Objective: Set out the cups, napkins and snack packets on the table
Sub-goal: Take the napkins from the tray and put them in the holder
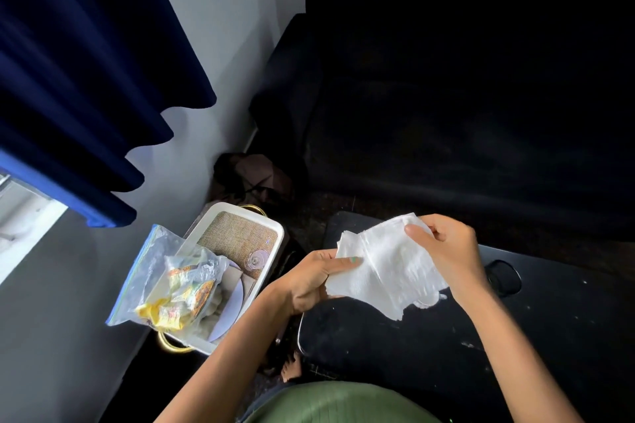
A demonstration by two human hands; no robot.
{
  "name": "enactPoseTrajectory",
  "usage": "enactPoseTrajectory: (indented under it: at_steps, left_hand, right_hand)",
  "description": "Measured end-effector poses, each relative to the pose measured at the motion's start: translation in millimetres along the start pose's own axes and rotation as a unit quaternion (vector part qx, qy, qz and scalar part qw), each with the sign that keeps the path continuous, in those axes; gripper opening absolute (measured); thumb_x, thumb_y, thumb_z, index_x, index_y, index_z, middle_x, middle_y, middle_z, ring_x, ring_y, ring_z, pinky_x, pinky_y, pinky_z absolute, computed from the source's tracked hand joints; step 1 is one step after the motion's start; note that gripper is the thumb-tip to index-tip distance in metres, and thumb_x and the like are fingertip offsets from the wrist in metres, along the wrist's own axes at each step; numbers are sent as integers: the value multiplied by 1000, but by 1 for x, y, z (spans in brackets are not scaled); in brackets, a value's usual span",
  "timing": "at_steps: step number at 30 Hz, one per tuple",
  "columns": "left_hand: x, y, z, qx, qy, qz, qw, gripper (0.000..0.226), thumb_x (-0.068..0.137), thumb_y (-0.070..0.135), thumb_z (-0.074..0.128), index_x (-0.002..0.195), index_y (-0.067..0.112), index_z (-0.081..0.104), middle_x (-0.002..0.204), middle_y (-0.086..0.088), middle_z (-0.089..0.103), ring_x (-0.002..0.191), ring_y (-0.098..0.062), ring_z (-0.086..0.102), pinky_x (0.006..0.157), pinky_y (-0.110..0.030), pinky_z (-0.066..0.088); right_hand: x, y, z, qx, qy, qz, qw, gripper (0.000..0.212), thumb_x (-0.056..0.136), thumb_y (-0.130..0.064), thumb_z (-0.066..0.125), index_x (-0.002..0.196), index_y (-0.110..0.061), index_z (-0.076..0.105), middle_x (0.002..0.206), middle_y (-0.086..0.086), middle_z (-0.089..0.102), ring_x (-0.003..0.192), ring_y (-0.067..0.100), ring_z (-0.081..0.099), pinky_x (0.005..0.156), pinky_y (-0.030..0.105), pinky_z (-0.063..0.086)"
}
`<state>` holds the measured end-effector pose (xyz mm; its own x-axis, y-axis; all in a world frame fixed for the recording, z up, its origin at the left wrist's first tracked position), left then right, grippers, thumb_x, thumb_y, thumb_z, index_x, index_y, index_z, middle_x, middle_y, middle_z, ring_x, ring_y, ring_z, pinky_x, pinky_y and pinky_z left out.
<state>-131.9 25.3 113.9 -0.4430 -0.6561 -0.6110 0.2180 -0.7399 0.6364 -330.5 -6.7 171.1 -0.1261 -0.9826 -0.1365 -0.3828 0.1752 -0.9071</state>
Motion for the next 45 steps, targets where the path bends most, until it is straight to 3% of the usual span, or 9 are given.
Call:
enactPoseTrajectory:
  at_steps: [4, 9, 18, 23, 28, 35, 39, 42, 45]
  left_hand:
    - [2, 2, -3, 27, 28, 9, 999, 9, 85, 16, 66, 84, 14, 75, 83, -4, 74, 72, -15, 71, 61, -26, 57]
    - [1, 7, 7, 61, 6, 14, 998, 18, 90, 23, 60, 82, 14, 74, 69, 3, 70, 59, -7, 64, 53, -20, 51]
    - [0, 5, 8, 79, 21, 1, 997, 36, 94, 36, 49, 111, 10, 68, 100, -5, 67, 84, -16, 64, 64, -24, 53]
    - [-4, 5, 8, 67, 21, 7, 998, 35, 93, 48, 48, 88, 25, 75, 90, 1, 71, 76, -10, 69, 62, -24, 54]
    - [-3, 5, 8, 102, 3, 26, 994, 31, 88, 44, 60, 97, 19, 75, 95, 0, 75, 87, -13, 70, 72, -26, 55]
    - [1, 0, 4, 105, 1, 38, 994, 31, 92, 38, 58, 99, 12, 73, 100, -6, 74, 91, -18, 70, 79, -26, 56]
    - [2, 0, -1, 69, 26, 35, 997, 27, 92, 34, 58, 98, 11, 71, 96, -6, 73, 84, -17, 70, 73, -28, 57]
    - [2, 1, -5, 30, 46, 39, 998, 30, 92, 32, 58, 104, 6, 67, 104, -13, 68, 91, -24, 65, 89, -39, 51]
    - [2, 1, -6, 0, 66, 39, 997, 33, 92, 32, 58, 111, 5, 62, 111, -17, 63, 102, -30, 59, 102, -46, 41]
  right_hand:
    - [2, -12, -1, 17, -112, -17, 993, 5, 80, -26, 70, 75, -29, 71, 73, -11, 70, 65, -5, 61, 56, 8, 47]
    - [-5, -25, 22, 14, -258, -29, 966, 8, 76, -27, 75, 82, -23, 74, 83, -3, 74, 77, 6, 69, 65, 14, 53]
    - [-2, -16, 42, -62, -232, -22, 970, 8, 80, -16, 71, 88, -14, 71, 86, 4, 73, 84, 20, 69, 79, 35, 55]
    - [-1, -16, 46, -95, -214, -33, 972, 5, 80, -17, 71, 85, -17, 71, 84, 0, 71, 80, 15, 66, 67, 18, 49]
    - [-2, -17, 49, -106, -207, -43, 972, 4, 77, -18, 72, 81, -20, 71, 82, -2, 71, 80, 12, 65, 68, 21, 48]
    - [-1, -13, 47, -120, -218, -44, 968, 10, 78, -24, 72, 87, -26, 70, 91, -9, 68, 77, 5, 60, 59, 5, 43]
    - [3, -5, 29, -46, -176, 16, 983, 15, 86, -32, 63, 101, -30, 66, 102, -15, 64, 96, 2, 60, 71, 12, 43]
    - [0, 6, 21, 25, -188, 97, 977, 23, 88, -45, 56, 108, -36, 61, 115, -14, 62, 110, 4, 56, 82, 20, 43]
    - [-13, 22, 28, 184, -230, 222, 930, 42, 81, -53, 59, 113, -26, 63, 122, 8, 63, 107, 21, 63, 76, 24, 53]
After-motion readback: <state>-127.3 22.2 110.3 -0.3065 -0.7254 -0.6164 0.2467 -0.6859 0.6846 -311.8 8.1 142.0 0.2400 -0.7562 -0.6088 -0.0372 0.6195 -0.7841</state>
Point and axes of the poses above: each hand's wrist, its own x-axis towards the middle knuckle, its own z-axis out of the palm, y = z × x, the point moved 4 cm from there along x, towards the middle knuckle
